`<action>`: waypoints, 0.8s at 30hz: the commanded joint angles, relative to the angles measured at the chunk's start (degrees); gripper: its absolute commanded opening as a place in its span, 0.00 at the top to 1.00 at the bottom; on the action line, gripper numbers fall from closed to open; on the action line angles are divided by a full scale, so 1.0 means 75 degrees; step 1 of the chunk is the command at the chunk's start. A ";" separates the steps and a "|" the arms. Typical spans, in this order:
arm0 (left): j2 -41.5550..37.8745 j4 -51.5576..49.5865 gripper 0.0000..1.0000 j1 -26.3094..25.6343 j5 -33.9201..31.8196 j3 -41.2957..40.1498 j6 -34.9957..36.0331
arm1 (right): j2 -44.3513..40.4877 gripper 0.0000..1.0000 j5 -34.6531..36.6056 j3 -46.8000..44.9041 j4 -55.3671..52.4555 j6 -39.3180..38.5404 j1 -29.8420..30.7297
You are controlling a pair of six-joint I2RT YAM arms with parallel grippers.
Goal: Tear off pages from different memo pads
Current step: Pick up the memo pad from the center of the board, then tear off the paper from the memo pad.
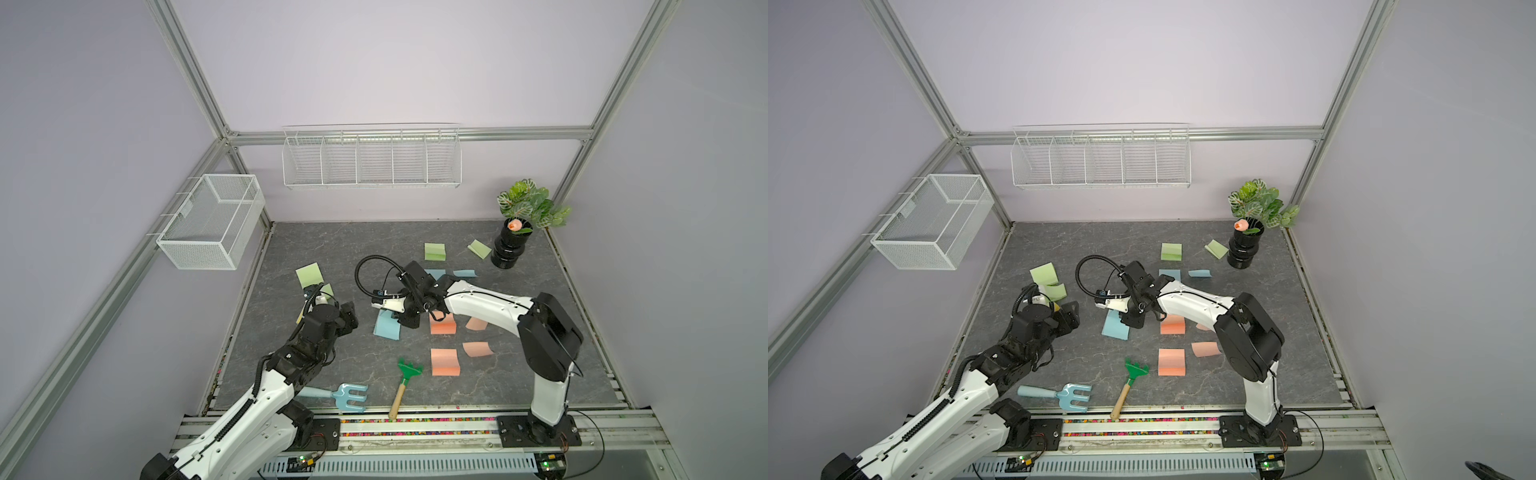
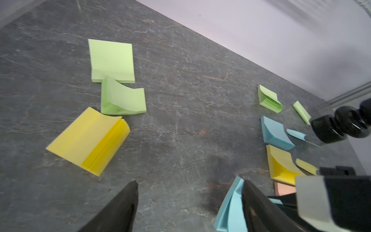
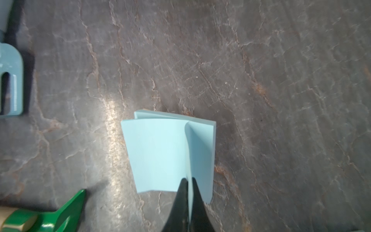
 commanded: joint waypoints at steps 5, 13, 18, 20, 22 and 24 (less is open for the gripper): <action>-0.0225 0.1879 0.15 0.0022 0.2271 -0.0422 0.0475 | -0.1209 0.93 -0.1364 0.0090 -0.0666 -0.0156 -0.0212; -0.0538 0.3262 0.16 0.0022 0.4442 -0.0762 0.0687 | -0.1749 0.93 -0.1963 0.0339 -0.1387 -0.0296 -0.0206; -0.0425 0.3883 0.20 0.0022 0.5075 -0.0902 0.0608 | -0.2047 0.93 -0.2050 0.0301 -0.1297 -0.0300 -0.0204; -0.0380 0.3993 0.23 0.0022 0.5184 -0.0926 0.0610 | -0.2157 0.93 -0.2062 0.0276 -0.1256 -0.0294 -0.0211; -0.0353 0.4074 0.25 0.0010 0.5264 -0.0952 0.0607 | -0.2288 0.94 -0.2052 0.0246 -0.1200 -0.0288 -0.0213; -0.0353 0.4194 0.27 0.0016 0.5374 -0.0983 0.0605 | -0.2473 0.94 -0.1944 0.0110 -0.1020 -0.0262 -0.0209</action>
